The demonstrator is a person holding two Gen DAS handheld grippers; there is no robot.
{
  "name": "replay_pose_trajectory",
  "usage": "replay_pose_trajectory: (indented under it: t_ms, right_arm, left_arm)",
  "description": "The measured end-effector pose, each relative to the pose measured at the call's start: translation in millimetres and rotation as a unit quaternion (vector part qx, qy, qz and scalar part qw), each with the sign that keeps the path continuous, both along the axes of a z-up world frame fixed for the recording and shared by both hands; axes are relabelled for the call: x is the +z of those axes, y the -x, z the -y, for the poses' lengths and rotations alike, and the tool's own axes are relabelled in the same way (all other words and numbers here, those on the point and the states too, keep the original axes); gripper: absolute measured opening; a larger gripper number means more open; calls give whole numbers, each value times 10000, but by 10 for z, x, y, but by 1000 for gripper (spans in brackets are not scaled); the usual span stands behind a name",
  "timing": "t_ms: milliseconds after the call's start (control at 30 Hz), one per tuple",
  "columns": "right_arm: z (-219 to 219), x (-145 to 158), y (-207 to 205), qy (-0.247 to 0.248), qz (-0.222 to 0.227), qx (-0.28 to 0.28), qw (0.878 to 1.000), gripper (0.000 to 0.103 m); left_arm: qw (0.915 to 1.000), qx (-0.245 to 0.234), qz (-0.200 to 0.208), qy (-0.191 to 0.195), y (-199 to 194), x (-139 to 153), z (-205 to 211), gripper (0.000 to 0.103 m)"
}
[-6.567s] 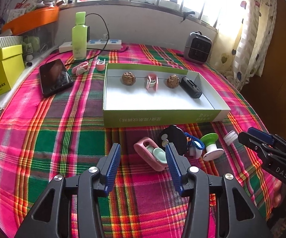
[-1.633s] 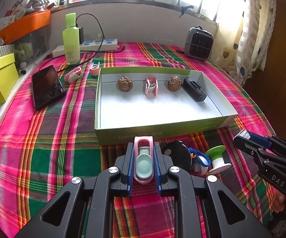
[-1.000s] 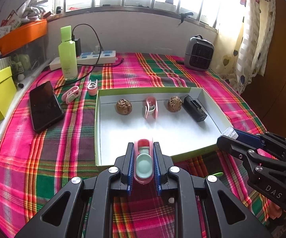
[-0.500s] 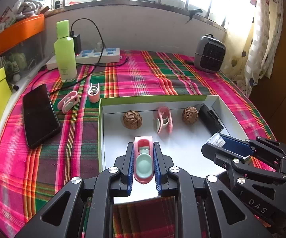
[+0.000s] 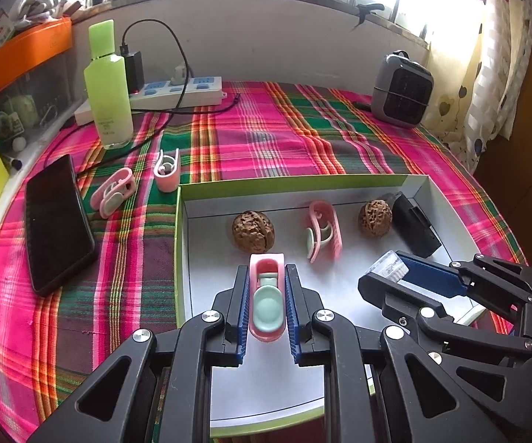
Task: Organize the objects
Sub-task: 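Carry the pink clip holder and white jar into the box with both grippers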
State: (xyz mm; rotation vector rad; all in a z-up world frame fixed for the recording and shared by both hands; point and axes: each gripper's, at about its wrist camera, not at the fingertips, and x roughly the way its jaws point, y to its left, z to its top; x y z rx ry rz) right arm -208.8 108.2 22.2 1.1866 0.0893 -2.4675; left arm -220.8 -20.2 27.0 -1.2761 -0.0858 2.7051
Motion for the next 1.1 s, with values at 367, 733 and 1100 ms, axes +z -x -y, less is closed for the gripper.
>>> replay_pose_trajectory:
  t_ms: [367, 733, 1100]
  right_arm:
    - [57, -18, 63, -114, 9, -5, 9999, 29]
    - [78, -63, 90, -228, 19, -26, 9997, 29]
    - [80, -95, 104, -263, 51, -47, 9996, 29]
  left_arm:
    - [10000, -1, 16, 63, 52, -46, -6, 16]
    - [9998, -22, -50, 167, 51, -65, -25, 16]
    - [9995, -20, -75, 308, 59, -77, -40, 16]
